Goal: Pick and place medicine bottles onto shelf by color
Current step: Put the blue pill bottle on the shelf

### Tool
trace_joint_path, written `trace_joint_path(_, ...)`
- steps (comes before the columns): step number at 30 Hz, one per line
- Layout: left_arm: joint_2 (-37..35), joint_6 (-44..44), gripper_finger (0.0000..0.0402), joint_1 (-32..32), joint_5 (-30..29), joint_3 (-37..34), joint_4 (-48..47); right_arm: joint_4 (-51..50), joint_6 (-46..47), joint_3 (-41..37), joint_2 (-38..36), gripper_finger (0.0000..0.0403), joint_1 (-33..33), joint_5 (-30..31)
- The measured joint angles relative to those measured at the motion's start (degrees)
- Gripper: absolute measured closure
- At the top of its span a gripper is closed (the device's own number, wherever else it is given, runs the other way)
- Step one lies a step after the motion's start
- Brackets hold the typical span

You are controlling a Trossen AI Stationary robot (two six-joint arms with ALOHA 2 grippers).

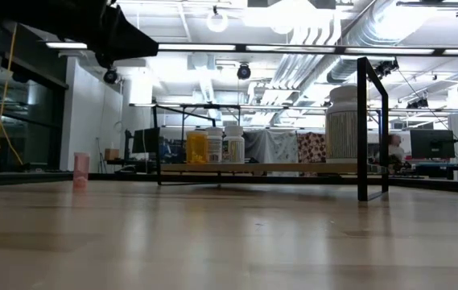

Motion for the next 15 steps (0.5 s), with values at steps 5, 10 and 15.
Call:
trace_joint_path(5, 0.0, -0.34, 0.0302, 0.0, -0.59, 0.0, -0.1, -0.78, -1.03, 0.0, 2.44, 0.0135, 0.0, -2.33)
trace_joint_path(10, 0.02, -0.61, 0.0302, 0.0, -0.59, 0.0, -0.26, -3.61, -1.04, -0.04, 4.2, 0.0135, 0.53, -2.51)
trace_joint_path(15, 0.02, -0.61, 0.0302, 0.0, -0.59, 0.0, -0.3, -4.02, -1.03, -0.04, 5.26, 0.0135, 1.38, -2.66)
